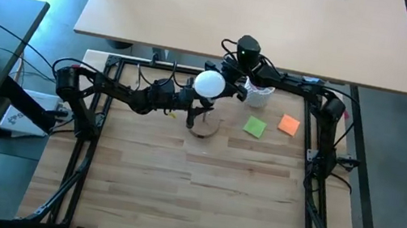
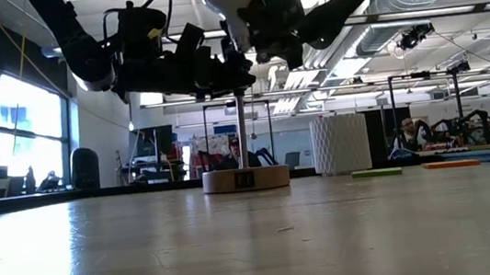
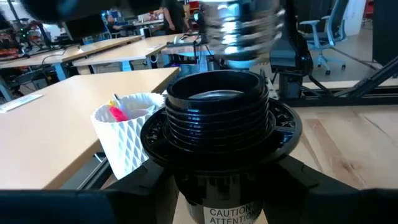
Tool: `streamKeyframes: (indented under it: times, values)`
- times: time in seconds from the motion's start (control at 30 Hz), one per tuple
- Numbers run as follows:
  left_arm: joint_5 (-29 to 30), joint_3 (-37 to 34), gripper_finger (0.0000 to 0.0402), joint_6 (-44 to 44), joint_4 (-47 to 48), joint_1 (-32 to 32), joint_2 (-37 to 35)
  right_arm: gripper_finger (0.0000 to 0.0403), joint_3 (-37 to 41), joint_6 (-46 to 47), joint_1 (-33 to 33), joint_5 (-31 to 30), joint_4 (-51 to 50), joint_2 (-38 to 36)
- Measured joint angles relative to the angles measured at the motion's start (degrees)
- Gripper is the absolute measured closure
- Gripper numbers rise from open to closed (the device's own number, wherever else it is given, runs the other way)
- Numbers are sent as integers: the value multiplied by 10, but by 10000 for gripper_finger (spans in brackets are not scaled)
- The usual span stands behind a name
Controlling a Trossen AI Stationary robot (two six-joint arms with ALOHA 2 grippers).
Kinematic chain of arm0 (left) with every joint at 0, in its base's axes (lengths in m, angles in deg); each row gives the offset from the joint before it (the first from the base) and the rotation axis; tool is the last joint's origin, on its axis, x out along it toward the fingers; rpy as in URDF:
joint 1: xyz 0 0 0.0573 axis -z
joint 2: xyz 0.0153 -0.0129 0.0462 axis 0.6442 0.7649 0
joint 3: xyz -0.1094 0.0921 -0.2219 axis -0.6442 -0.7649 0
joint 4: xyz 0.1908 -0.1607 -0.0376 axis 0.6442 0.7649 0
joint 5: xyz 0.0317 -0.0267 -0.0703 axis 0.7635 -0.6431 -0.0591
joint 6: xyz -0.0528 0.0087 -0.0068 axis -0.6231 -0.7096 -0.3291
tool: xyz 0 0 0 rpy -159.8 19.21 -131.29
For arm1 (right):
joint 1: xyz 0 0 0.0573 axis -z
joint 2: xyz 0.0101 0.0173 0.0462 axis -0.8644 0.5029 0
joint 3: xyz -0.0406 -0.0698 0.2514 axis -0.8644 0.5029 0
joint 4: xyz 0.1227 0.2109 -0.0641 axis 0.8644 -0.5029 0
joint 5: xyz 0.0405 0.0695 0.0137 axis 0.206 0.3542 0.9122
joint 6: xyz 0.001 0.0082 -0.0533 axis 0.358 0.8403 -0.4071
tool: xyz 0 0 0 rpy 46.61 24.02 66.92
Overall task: Screw lightbulb
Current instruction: Insert the lightbulb into the lamp socket
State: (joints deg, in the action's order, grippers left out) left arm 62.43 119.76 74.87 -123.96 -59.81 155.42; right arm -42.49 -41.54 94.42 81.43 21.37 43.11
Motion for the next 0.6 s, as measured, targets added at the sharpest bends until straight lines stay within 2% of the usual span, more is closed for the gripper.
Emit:
streamKeyframes:
  times: [0.3,0.6]
  values:
    - [1,0,233,3,0,0,0,244,1,-22,-2,-98,-1,0]
    - [11,0,233,4,6,0,0,251,2,-11,-3,-110,-6,-22]
